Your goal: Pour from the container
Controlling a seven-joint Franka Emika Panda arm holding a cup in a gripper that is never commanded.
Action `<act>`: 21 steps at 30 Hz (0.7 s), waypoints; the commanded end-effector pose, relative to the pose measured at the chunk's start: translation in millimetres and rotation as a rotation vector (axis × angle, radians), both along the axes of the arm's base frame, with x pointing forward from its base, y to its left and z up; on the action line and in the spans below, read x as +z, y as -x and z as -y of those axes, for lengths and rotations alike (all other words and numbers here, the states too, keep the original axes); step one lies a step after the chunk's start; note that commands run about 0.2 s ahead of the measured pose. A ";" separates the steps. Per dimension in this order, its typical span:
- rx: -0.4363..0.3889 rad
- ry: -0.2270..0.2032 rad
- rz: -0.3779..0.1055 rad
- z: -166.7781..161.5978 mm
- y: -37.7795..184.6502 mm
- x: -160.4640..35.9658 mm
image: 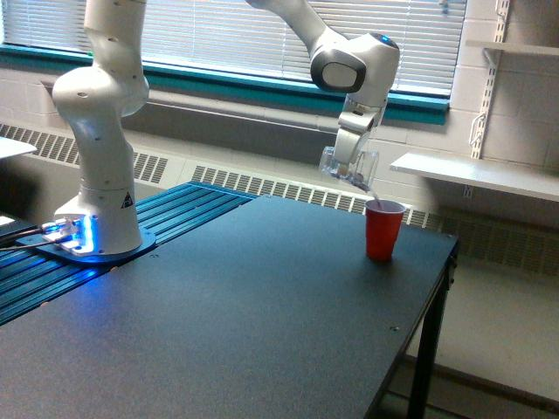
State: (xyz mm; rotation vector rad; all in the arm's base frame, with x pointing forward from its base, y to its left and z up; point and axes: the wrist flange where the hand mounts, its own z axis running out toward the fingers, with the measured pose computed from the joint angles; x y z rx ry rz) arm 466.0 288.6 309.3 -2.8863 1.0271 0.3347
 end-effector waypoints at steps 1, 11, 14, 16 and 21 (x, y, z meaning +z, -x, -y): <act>-0.013 -0.007 -0.019 -3.8 0.2 0.8; -0.001 -0.016 -0.054 -12.1 3.3 -4.5; -0.002 -0.018 -0.060 -12.2 2.5 -6.7; -0.001 -0.020 -0.062 -12.6 2.0 -7.5; 0.005 -0.021 -0.063 -14.9 1.0 -8.5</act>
